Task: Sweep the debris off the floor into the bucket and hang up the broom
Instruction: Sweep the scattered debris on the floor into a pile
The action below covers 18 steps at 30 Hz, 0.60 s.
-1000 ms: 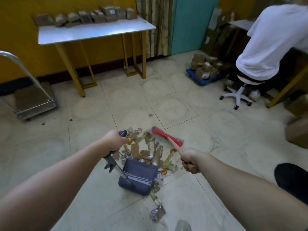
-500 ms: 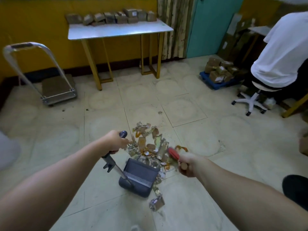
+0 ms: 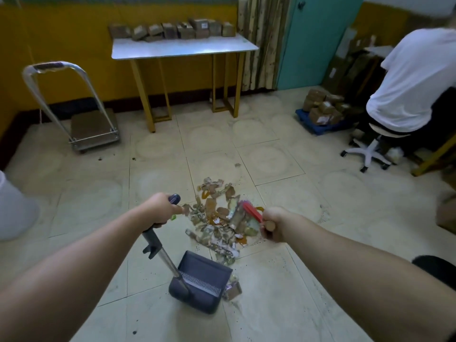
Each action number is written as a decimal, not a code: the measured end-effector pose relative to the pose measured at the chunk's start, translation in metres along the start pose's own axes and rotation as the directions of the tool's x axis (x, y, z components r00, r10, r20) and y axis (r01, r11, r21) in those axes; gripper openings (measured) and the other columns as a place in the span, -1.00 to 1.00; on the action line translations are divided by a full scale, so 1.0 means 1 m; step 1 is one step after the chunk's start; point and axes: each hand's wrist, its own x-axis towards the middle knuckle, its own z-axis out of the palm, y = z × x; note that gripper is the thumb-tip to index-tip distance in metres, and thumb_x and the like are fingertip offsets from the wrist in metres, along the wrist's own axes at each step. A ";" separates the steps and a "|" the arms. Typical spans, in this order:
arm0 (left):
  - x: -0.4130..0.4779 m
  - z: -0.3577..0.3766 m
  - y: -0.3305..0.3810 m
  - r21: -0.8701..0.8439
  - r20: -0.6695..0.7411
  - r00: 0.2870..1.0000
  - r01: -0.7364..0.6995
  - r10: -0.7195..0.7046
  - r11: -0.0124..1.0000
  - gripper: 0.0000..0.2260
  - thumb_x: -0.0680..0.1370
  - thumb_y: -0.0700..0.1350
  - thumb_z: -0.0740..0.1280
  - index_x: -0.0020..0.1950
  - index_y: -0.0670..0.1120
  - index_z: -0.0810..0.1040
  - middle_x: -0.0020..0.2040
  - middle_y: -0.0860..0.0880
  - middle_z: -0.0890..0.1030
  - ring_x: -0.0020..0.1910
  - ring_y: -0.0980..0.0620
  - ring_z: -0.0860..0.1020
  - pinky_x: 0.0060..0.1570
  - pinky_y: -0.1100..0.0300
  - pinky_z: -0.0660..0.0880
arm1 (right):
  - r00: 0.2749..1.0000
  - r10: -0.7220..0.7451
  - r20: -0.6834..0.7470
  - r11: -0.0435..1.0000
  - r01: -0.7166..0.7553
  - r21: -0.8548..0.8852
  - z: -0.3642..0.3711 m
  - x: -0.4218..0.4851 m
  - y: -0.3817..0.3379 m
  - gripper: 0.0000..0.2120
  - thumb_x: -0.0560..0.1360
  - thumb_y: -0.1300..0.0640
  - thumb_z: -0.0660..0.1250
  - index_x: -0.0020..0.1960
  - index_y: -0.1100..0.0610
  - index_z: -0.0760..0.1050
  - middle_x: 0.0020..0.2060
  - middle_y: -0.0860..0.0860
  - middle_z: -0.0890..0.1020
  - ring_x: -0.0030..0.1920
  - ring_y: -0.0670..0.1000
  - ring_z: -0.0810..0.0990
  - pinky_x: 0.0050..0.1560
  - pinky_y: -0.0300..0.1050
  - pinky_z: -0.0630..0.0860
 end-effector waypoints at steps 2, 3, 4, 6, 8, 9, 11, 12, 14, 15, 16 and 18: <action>-0.005 -0.006 -0.009 0.013 0.011 1.000 -0.003 0.002 1.000 -0.72 0.57 -0.06 0.33 -0.21 -0.15 0.30 -0.40 -0.07 0.30 -0.50 0.02 0.25 -0.52 0.23 0.24 | 0.999 -0.024 0.034 0.999 0.023 0.042 0.006 -0.018 -0.001 -0.84 0.59 0.26 0.08 -0.12 0.26 0.36 -0.31 0.10 0.41 -0.42 -0.02 0.40 -0.56 -0.22 0.42; -0.008 -0.009 -0.015 0.019 0.021 1.000 -0.009 0.009 1.000 -0.72 0.57 -0.06 0.33 -0.20 -0.15 0.31 -0.40 -0.07 0.30 -0.49 0.02 0.26 -0.52 0.22 0.25 | 0.998 -0.043 0.055 0.995 0.038 0.094 0.010 -0.024 0.001 -0.86 0.57 0.28 0.08 -0.11 0.27 0.37 -0.30 0.11 0.40 -0.39 0.00 0.41 -0.52 -0.23 0.44; -0.012 -0.011 -0.021 0.026 0.032 0.999 -0.018 0.017 0.999 -0.74 0.57 -0.06 0.33 -0.18 -0.16 0.32 -0.39 -0.07 0.30 -0.49 0.01 0.26 -0.52 0.23 0.25 | 0.996 -0.055 0.074 0.988 0.044 0.150 0.016 -0.027 0.004 -0.89 0.55 0.28 0.08 -0.06 0.27 0.38 -0.31 0.12 0.38 -0.36 0.03 0.44 -0.46 -0.20 0.47; -0.019 -0.015 -0.035 0.038 0.050 0.998 -0.040 0.038 0.998 -0.77 0.58 -0.06 0.31 -0.16 -0.16 0.36 -0.38 -0.07 0.32 -0.48 0.02 0.27 -0.52 0.23 0.26 | 0.996 -0.070 0.063 0.983 0.058 0.175 0.029 -0.028 0.014 -0.86 0.51 0.18 0.14 -0.04 0.24 0.41 -0.35 0.11 0.41 -0.35 0.06 0.48 -0.34 -0.15 0.47; -0.026 -0.019 -0.048 0.040 0.066 0.996 -0.058 0.056 0.997 -0.77 0.58 -0.06 0.31 -0.20 -0.13 0.36 -0.38 -0.06 0.33 -0.48 0.03 0.29 -0.51 0.23 0.27 | 0.994 -0.103 0.034 0.986 0.098 0.133 0.042 -0.030 0.021 -0.79 0.52 0.06 0.15 -0.07 0.18 0.47 -0.34 0.14 0.49 -0.38 0.06 0.50 -0.34 -0.18 0.42; -0.029 -0.021 -0.054 0.041 0.072 0.996 -0.064 0.061 0.997 -0.75 0.58 -0.07 0.31 -0.22 -0.11 0.34 -0.38 -0.06 0.33 -0.48 0.03 0.29 -0.51 0.23 0.27 | 0.993 -0.113 0.044 0.987 0.108 0.116 0.047 -0.032 0.023 -0.74 0.54 0.03 0.12 -0.05 0.17 0.50 -0.29 0.16 0.53 -0.35 0.06 0.51 -0.32 -0.18 0.39; -0.033 -0.026 -0.066 0.045 0.075 0.995 -0.066 0.063 0.997 -0.73 0.58 -0.07 0.32 -0.25 -0.11 0.32 -0.38 -0.06 0.33 -0.48 0.03 0.29 -0.50 0.22 0.28 | 0.986 -0.133 0.102 0.990 0.127 0.062 0.058 -0.037 0.026 -0.72 0.54 0.09 0.05 -0.01 0.16 0.50 -0.17 0.18 0.59 -0.28 0.06 0.53 -0.25 -0.13 0.32; -0.035 -0.029 -0.071 0.045 0.073 0.995 -0.064 0.061 0.997 -0.72 0.58 -0.07 0.32 -0.25 -0.11 0.31 -0.38 -0.06 0.33 -0.48 0.02 0.29 -0.50 0.22 0.28 | 0.979 -0.153 0.138 0.988 0.152 0.017 0.063 -0.039 0.027 -0.75 0.52 0.16 0.04 0.01 0.15 0.49 -0.13 0.18 0.60 -0.25 0.05 0.52 -0.24 -0.11 0.29; -0.038 -0.034 -0.082 0.024 0.062 0.996 -0.057 0.056 0.998 -0.72 0.57 -0.07 0.33 -0.26 -0.10 0.30 -0.37 -0.06 0.33 -0.47 0.02 0.30 -0.49 0.22 0.29 | 0.959 -0.218 0.184 0.961 0.243 -0.128 0.073 -0.037 0.028 -0.69 0.50 0.32 0.08 0.15 0.13 0.46 -0.05 0.18 0.60 -0.22 0.01 0.51 -0.26 -0.13 0.33; -0.038 -0.037 -0.087 0.006 0.055 0.997 -0.051 0.050 0.999 -0.72 0.57 -0.08 0.33 -0.26 -0.09 0.30 -0.37 -0.07 0.33 -0.47 0.02 0.30 -0.49 0.22 0.29 | 0.946 -0.266 0.188 0.916 0.308 -0.258 0.078 -0.037 0.027 -0.67 0.53 0.35 0.11 0.23 0.14 0.45 -0.05 0.18 0.59 -0.23 -0.01 0.51 -0.30 -0.19 0.38; -0.039 -0.039 -0.091 -0.015 0.046 0.998 -0.040 0.041 0.999 -0.72 0.57 -0.08 0.33 -0.26 -0.08 0.29 -0.37 -0.07 0.34 -0.47 0.02 0.30 -0.49 0.22 0.28 | 0.926 -0.330 0.181 0.829 0.376 -0.414 0.082 -0.035 0.025 -0.69 0.55 0.34 0.15 0.25 0.17 0.44 -0.08 0.15 0.58 -0.22 -0.01 0.52 -0.33 -0.26 0.43; -0.040 -0.041 -0.097 -0.044 0.034 0.999 -0.029 0.030 0.999 -0.72 0.57 -0.09 0.33 -0.26 -0.08 0.29 -0.37 -0.07 0.33 -0.48 0.02 0.29 -0.50 0.22 0.28 | 0.858 -0.485 0.171 0.524 0.441 -0.729 0.085 -0.027 0.021 -0.79 0.56 0.21 0.25 0.19 0.14 0.48 -0.11 0.03 0.55 -0.11 0.02 0.54 -0.15 -0.23 0.51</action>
